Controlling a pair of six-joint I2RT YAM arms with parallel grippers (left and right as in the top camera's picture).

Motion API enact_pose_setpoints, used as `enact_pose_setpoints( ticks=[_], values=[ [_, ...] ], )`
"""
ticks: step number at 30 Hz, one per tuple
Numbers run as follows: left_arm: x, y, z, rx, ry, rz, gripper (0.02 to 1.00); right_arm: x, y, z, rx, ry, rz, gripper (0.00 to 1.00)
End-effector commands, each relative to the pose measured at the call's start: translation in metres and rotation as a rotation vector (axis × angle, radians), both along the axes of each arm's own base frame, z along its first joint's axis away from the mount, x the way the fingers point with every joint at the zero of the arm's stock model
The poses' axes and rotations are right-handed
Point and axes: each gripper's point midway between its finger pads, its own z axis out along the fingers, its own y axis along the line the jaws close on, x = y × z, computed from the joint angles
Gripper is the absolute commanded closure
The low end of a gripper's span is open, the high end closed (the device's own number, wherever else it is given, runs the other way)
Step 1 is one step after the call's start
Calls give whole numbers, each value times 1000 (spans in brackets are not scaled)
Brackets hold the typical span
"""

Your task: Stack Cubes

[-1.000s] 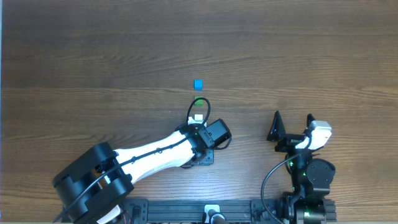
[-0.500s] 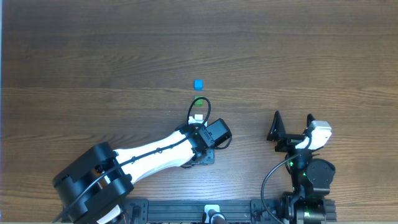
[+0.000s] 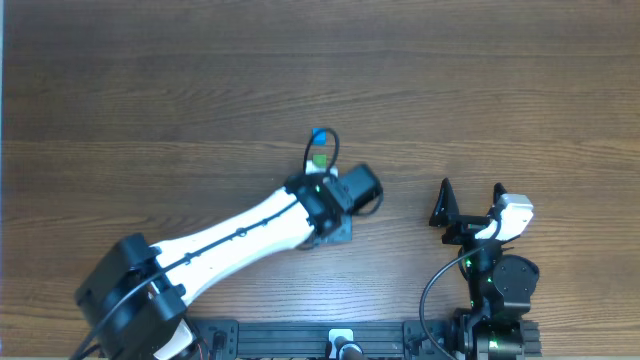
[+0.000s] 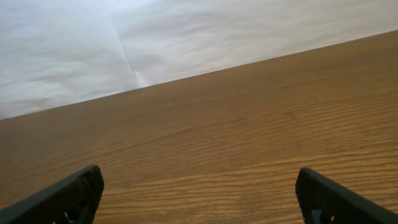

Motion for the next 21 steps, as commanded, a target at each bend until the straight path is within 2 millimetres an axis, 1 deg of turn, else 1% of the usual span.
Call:
enact_pose_setpoints(
  ticks=[1, 5, 8, 14, 21],
  values=[
    [45, 3, 31, -37, -88, 8, 978, 0, 2, -1, 0, -4, 13, 7],
    [71, 5, 30, -33, -91, 18, 978, 0, 2, -1, 0, -4, 13, 7],
    [81, 2, 24, -22, -83, 13, 978, 0, 2, -1, 0, -4, 13, 7],
    [84, 3, 4, 18, -45, 13, 978, 0, 2, -1, 0, -4, 13, 9],
    [81, 8, -6, 45, -16, 16, 978, 0, 2, -1, 0, -4, 13, 7]
  ],
)
